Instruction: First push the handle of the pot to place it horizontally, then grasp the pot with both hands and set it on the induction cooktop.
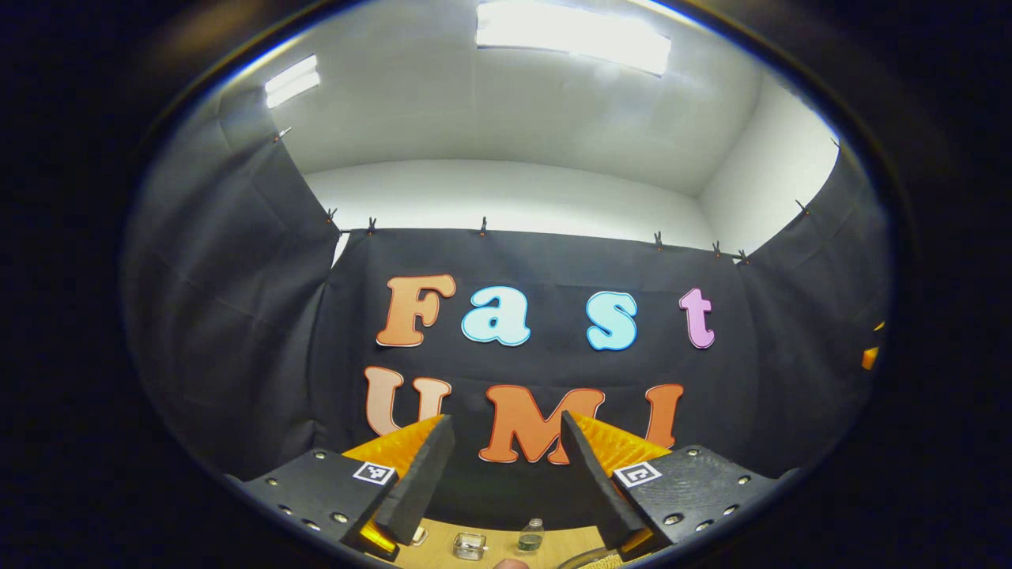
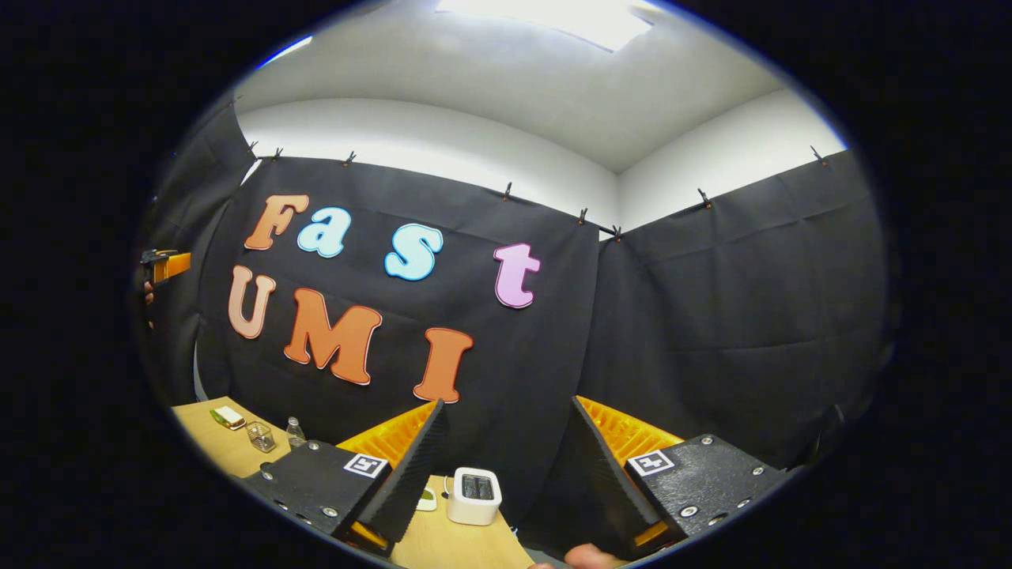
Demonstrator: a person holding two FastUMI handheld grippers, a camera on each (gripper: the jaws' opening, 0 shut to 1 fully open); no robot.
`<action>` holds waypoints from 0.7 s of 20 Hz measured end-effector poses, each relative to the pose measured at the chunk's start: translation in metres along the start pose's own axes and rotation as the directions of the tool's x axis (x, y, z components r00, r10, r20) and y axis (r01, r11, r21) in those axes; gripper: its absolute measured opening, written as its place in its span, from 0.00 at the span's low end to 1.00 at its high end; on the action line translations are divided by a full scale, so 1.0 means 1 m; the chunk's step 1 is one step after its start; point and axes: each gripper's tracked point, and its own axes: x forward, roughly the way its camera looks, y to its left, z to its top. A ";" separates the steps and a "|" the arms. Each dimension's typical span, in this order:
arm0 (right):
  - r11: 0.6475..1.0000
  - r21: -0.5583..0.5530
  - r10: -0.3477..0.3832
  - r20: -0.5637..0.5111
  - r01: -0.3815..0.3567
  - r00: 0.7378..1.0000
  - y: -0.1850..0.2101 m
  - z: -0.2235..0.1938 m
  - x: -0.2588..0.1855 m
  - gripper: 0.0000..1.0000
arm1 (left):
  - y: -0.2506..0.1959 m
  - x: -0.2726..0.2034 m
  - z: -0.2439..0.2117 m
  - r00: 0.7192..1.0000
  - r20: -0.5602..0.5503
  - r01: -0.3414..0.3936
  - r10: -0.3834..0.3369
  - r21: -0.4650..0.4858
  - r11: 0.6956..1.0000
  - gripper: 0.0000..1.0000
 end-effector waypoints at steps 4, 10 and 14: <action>1.000 -0.005 0.017 0.026 -0.017 1.000 -0.012 0.002 0.001 0.96 | -0.005 -0.014 0.003 0.999 0.001 -0.050 0.050 -0.015 0.999 0.84; 0.998 0.038 0.052 0.057 -0.054 0.997 -0.023 0.000 0.006 0.95 | -0.005 -0.040 0.011 0.991 0.015 -0.129 0.129 -0.039 0.991 0.85; 0.996 0.052 0.073 0.069 -0.076 0.995 -0.026 -0.006 0.007 0.95 | -0.004 -0.043 0.028 0.988 0.054 -0.145 0.147 -0.042 0.989 0.84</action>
